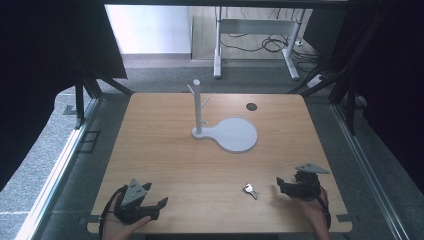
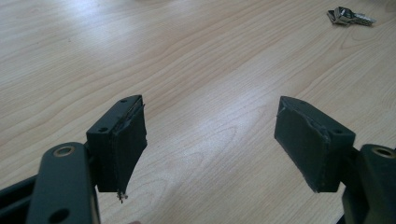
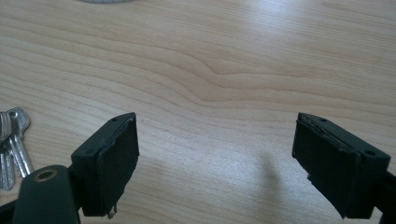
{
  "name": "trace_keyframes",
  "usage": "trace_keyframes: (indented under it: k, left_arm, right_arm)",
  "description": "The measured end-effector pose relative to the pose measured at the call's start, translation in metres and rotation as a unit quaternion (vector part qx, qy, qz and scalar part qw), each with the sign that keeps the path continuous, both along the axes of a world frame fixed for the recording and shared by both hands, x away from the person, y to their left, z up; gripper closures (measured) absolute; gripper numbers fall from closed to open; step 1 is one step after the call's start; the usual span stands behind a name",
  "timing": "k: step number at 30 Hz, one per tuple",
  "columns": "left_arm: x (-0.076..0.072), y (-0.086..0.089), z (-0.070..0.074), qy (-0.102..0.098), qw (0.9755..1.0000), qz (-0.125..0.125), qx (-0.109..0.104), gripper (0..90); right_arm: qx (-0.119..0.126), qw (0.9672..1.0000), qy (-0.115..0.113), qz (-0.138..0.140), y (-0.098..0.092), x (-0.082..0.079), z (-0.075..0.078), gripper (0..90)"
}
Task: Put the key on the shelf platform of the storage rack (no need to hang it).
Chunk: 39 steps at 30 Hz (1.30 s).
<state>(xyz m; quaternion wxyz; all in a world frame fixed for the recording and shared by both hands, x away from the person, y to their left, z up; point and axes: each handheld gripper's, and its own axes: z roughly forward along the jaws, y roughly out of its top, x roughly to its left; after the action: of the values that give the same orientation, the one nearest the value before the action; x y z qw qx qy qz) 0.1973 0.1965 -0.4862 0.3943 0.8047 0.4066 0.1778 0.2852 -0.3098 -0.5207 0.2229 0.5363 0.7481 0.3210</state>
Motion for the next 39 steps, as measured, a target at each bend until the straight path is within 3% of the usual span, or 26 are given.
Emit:
trace_keyframes:
  k: [8, 22, 30, 36, 39]
  left_arm:
    - [-0.001, -0.004, 0.0, 0.001, 1.0, -0.005, 0.002, 25.4]
    - [-0.001, -0.003, 0.0, 0.001, 1.0, -0.001, 0.003, 25.4]
    - [0.0, -0.006, -0.001, 0.003, 1.0, -0.002, 0.006, 25.4]
    - [0.0, -0.005, -0.002, 0.004, 1.0, 0.0, 0.006, 25.4]
    - [0.0, -0.004, 0.0, 0.002, 1.0, 0.002, 0.005, 25.4]
  right_arm:
    - [-0.001, 0.9999, 0.002, 0.01, 0.001, -0.001, 0.0, 16.8]
    - [0.002, 0.9984, 0.004, 0.056, 0.0, -0.001, 0.004, 24.0]
    - [-0.002, 0.9965, 0.021, 0.081, 0.002, -0.001, 0.007, 28.2]
    - [-0.017, 0.9933, 0.036, 0.109, 0.007, -0.003, 0.019, 30.9]
    - [-0.028, 0.9916, 0.048, 0.117, 0.011, -0.002, 0.032, 33.1]
